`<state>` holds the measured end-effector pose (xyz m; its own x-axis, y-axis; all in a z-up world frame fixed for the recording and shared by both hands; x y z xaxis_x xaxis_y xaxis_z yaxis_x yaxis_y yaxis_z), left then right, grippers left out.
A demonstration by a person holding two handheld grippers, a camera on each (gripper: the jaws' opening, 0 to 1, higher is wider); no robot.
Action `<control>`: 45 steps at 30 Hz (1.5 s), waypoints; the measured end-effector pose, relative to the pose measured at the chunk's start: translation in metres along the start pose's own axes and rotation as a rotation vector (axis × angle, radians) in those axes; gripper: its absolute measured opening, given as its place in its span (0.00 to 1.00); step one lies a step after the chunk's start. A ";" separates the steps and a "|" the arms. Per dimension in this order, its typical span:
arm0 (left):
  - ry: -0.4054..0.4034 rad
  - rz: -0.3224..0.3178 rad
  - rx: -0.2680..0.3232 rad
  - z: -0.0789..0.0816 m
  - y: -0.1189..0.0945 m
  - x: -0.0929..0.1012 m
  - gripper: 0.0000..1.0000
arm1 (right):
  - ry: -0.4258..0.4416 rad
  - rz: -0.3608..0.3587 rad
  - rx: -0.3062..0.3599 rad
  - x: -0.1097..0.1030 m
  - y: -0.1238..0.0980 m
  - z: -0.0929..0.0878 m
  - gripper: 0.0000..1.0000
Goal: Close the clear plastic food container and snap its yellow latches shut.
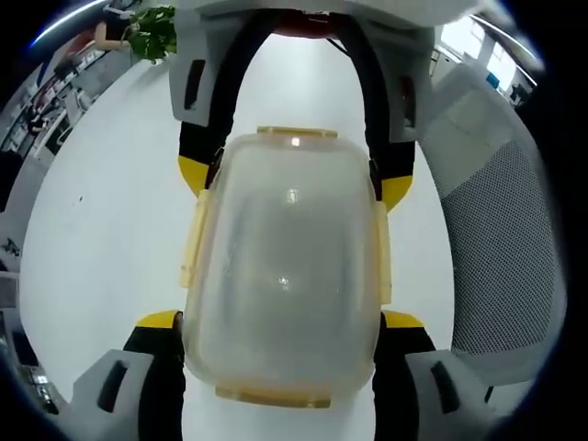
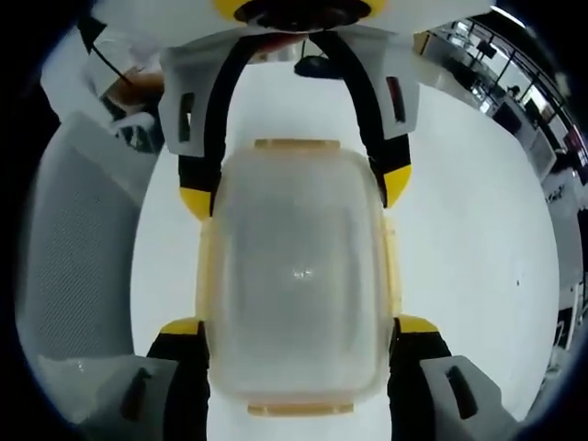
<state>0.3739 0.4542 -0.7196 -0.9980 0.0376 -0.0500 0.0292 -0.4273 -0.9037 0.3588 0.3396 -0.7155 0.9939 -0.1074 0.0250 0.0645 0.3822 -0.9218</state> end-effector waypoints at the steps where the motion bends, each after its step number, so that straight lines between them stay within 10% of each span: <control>1: 0.000 0.000 0.001 0.000 0.000 -0.001 0.86 | 0.001 0.000 0.001 0.001 0.000 0.000 0.81; 45: 0.006 0.004 -0.044 0.002 0.006 -0.059 0.87 | 0.007 -0.002 -0.003 0.059 0.003 0.003 0.81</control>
<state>0.4333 0.4478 -0.7209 -0.9975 0.0417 -0.0565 0.0360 -0.3874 -0.9212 0.4181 0.3370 -0.7162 0.9931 -0.1143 0.0248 0.0667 0.3793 -0.9229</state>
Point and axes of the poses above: the point that each gripper's makers call its tool centre point, and the gripper's own axes: y roughly forward along the fingers, x roughly to its right, z roughly out of its top, the point moved 9 cm from there along -y, roughly backward along the fingers, and after that the axes turned 3 degrees about x, right-handed, at the moved point
